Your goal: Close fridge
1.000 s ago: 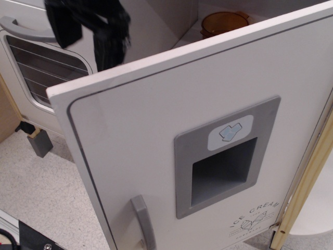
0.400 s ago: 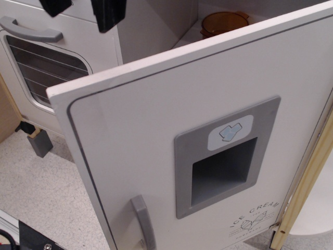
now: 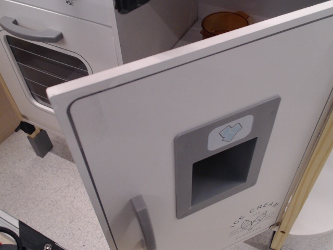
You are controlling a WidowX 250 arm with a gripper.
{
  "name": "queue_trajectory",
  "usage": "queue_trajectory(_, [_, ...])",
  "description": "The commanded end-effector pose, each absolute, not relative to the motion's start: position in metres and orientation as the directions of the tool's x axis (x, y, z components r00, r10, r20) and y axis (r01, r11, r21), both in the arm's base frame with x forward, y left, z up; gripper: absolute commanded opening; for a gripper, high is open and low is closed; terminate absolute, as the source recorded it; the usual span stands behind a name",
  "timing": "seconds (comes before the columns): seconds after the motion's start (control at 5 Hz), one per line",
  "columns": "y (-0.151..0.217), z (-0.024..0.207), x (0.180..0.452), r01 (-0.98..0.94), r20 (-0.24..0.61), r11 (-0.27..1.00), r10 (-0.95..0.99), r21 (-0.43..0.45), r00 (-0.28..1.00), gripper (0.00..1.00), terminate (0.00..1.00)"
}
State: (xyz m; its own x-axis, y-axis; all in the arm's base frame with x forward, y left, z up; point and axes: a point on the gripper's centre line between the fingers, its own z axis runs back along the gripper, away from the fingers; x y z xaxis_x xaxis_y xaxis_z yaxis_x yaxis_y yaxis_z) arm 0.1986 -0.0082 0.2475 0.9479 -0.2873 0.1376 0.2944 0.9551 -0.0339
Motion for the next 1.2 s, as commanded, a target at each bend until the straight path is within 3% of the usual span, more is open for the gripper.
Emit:
queue_trajectory(0.0, [-0.033, 0.235, 0.18, 0.413, 0.12, 0.911, -0.408, -0.022, 0.905, 1.0, 0.0])
queue_trajectory(0.4, [-0.03, 0.211, 0.181, 0.406, 0.1, 0.911, -0.412, 0.074, 0.906, 1.0, 0.0])
queue_trajectory(1.0, [0.001, 0.226, 0.222, 0.243, 0.134, 0.965, -0.254, 0.094, 0.958, 1.0, 0.0])
